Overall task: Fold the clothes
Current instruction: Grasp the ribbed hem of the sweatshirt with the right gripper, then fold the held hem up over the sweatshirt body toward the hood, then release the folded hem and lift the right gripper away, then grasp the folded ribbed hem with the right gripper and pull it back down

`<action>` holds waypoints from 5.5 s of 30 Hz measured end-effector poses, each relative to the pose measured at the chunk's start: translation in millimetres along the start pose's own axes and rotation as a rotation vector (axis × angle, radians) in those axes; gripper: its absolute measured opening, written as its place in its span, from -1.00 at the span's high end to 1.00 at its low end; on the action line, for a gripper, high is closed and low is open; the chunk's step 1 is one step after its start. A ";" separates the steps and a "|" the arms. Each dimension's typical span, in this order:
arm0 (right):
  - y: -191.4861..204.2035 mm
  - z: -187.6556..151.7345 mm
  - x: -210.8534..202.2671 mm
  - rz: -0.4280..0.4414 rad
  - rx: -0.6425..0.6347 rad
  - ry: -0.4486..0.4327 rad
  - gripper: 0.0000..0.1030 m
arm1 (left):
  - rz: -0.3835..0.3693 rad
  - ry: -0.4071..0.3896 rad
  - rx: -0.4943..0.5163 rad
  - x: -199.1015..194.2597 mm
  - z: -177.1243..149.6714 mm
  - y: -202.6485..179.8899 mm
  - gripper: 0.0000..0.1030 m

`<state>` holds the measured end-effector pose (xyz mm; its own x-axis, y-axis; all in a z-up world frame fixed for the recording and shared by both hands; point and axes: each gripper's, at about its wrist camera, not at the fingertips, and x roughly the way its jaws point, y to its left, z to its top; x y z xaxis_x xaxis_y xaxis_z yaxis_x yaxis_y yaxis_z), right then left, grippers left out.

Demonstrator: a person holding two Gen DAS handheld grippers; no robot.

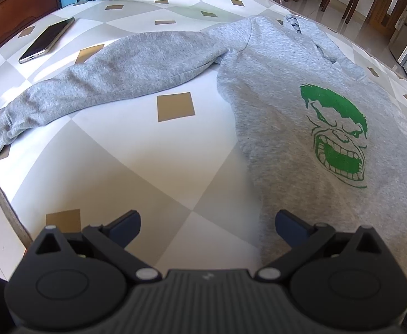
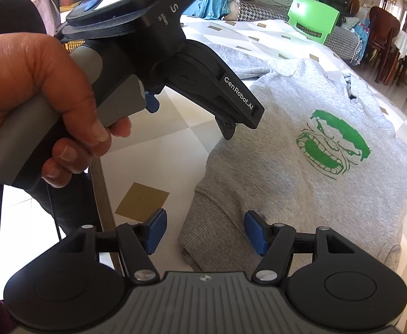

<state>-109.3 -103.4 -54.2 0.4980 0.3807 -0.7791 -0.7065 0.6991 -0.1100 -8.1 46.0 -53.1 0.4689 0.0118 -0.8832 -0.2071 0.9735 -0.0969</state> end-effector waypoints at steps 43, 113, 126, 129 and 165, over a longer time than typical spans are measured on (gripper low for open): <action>-195.8 62.7 -13.6 -0.278 0.329 -0.074 0.78 | 0.014 0.034 0.137 9.1 26.0 -44.0 -1.00; -162.5 64.5 11.6 -0.062 0.089 -0.025 0.86 | -0.037 -0.053 0.111 10.1 111.3 -63.7 -1.00; -110.4 83.1 -12.5 0.073 0.257 -0.136 0.86 | -0.072 -0.113 0.099 -22.6 110.8 -28.7 -1.00; -89.3 83.7 -14.4 0.128 0.301 -0.166 0.86 | -0.096 -0.121 0.086 -32.3 112.3 -14.0 -1.00; 11.2 26.7 43.3 -0.316 -0.313 0.014 0.11 | -0.153 -0.077 0.086 -46.7 83.6 24.0 -1.00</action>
<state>-82.2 -63.0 -72.7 0.7084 0.1682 -0.6855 -0.6402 0.5620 -0.5237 36.9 87.8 24.2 0.5540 -0.1235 -0.8233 -0.0562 0.9811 -0.1849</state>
